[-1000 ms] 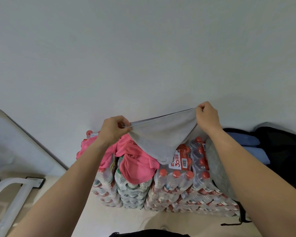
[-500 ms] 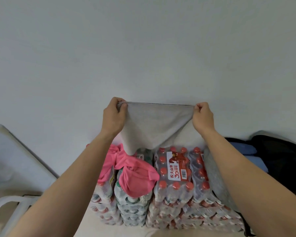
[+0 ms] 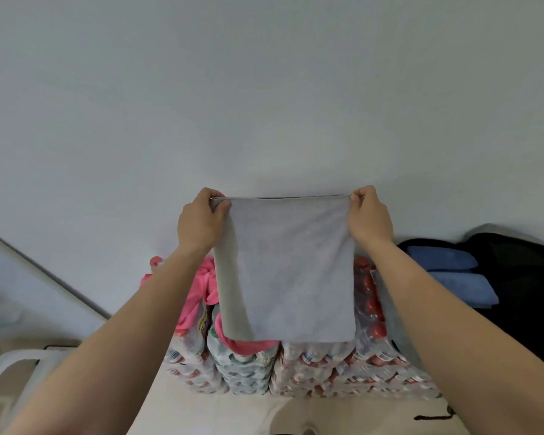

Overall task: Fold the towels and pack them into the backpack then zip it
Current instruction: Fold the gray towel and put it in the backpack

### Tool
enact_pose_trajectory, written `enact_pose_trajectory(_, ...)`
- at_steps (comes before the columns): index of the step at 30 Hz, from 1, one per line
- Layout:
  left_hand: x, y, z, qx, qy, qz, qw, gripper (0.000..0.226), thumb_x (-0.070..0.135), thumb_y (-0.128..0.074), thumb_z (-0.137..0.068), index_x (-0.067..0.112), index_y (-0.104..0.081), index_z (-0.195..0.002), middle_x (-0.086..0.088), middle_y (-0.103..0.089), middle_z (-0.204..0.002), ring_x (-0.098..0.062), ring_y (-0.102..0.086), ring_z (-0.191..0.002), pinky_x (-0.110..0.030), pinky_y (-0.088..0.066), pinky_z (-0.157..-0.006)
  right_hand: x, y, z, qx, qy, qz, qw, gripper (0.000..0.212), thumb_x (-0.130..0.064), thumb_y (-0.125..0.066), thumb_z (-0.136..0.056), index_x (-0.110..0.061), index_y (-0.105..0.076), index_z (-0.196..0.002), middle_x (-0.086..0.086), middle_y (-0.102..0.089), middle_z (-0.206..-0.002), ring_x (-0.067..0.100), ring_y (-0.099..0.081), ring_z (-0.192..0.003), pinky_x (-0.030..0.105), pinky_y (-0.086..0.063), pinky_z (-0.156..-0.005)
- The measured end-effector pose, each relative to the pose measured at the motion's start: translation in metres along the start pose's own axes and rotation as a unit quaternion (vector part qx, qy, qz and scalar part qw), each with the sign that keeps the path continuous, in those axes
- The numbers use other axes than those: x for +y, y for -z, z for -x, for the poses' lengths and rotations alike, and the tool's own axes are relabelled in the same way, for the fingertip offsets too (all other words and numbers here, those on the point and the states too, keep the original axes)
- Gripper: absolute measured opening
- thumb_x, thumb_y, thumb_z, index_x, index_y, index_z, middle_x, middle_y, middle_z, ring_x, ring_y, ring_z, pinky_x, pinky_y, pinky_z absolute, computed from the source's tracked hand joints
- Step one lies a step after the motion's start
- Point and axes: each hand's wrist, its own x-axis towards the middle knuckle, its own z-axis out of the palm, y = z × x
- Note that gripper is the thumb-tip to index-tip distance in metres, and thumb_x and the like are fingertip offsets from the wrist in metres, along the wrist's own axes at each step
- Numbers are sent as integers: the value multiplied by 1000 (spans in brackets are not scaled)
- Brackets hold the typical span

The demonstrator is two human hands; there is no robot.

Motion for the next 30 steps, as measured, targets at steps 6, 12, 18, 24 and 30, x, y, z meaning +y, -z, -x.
enact_pose_trajectory(6,-24,-32,-1,-78,67,1,995,8,32,-66,-89,25,-63,-89,9,-68,-78,-17,-67,-65,-32,-52,-65,28,-35,-1,-42,-34,-58,997,14,-23,-41,-104,-15,-52,-106,3,-61,-91,27,-64,-78,37,-52,-70)
enact_pose_trajectory(12,-30,-46,15,-97,80,70,990,11,28,-68,-86,18,-67,-86,5,-70,-70,-10,-69,-64,-25,-53,-65,46,-49,4,-63,-151,-220,962,12,-13,-49,-97,-14,-57,-88,15,-65,-89,25,-71,-68,36,-58,-57)
enact_pose_trajectory(18,-55,-55,55,-103,170,106,974,15,24,-56,-89,17,-67,-81,3,-71,-71,-17,-70,-68,-40,-59,-67,76,-50,20,-101,-206,-183,956,43,-36,-44,-102,-7,-60,-76,19,-69,-80,30,-72,-68,39,-60,-61)
enact_pose_trajectory(24,-69,-64,104,-151,180,53,971,15,8,-66,-75,17,-66,-88,6,-70,-79,-9,-66,-73,-15,-50,-66,115,-57,38,-176,-185,-79,964,22,1,-79,-75,-9,-62,-83,6,-67,-80,26,-68,-83,37,-58,-73)
enact_pose_trajectory(30,-74,-73,129,-193,152,25,969,22,5,-68,-73,18,-66,-90,8,-67,-84,-4,-59,-71,-5,-39,-61,124,-61,56,-210,-91,-5,974,31,9,-71,-76,-5,-61,-101,7,-63,-89,18,-59,-84,23,-42,-76)
